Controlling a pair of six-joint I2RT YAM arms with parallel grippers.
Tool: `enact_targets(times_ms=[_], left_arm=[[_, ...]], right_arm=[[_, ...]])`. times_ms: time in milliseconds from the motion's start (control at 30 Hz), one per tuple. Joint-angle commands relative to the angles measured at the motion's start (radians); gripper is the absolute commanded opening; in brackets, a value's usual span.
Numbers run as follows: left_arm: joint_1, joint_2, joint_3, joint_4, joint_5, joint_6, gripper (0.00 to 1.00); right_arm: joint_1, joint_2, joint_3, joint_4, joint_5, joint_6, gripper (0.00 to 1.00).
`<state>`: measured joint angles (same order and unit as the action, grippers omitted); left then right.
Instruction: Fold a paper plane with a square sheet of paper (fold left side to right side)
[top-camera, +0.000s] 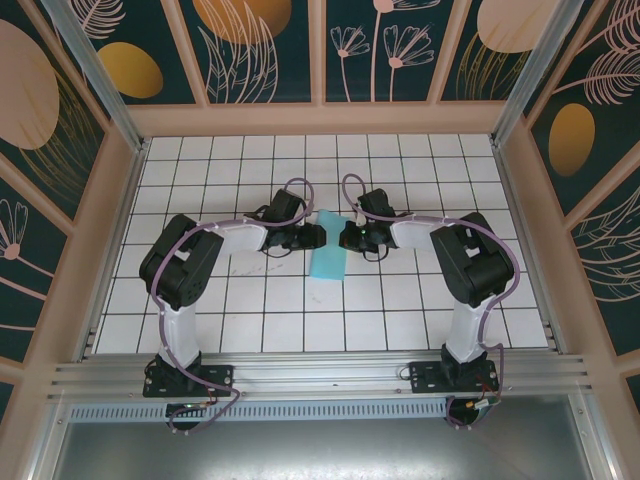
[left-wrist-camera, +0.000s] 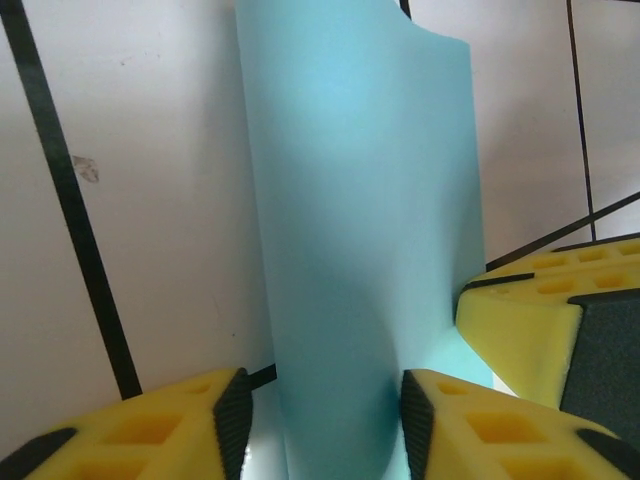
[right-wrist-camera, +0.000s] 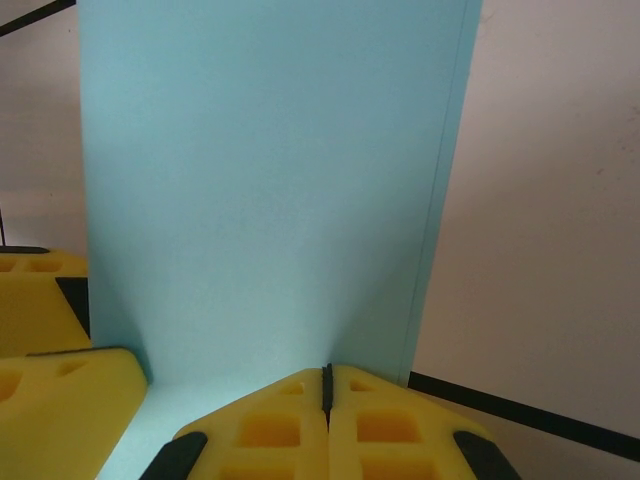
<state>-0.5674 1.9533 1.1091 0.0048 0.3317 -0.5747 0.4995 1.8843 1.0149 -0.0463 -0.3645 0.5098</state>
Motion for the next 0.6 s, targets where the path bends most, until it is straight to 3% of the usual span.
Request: enact_targets(times_ms=[0, 167, 433, 567], left_arm=[[0.007, -0.065, 0.001, -0.073, -0.103, 0.029, 0.53], [0.008, -0.145, -0.005, -0.065, -0.105, 0.024, 0.55], [0.008, -0.106, -0.041, 0.115, 0.183, -0.038, 0.3], [0.008, -0.054, -0.034, 0.146, 0.222, -0.049, 0.26]], right_arm=[[0.008, 0.043, -0.001, -0.083, 0.027, -0.008, 0.0], [0.008, 0.046, -0.004, -0.084, 0.024, -0.009, 0.0], [0.008, 0.048, -0.004, -0.084, 0.019, -0.01, 0.0], [0.008, 0.048, -0.003, -0.086, 0.017, -0.01, 0.0]])
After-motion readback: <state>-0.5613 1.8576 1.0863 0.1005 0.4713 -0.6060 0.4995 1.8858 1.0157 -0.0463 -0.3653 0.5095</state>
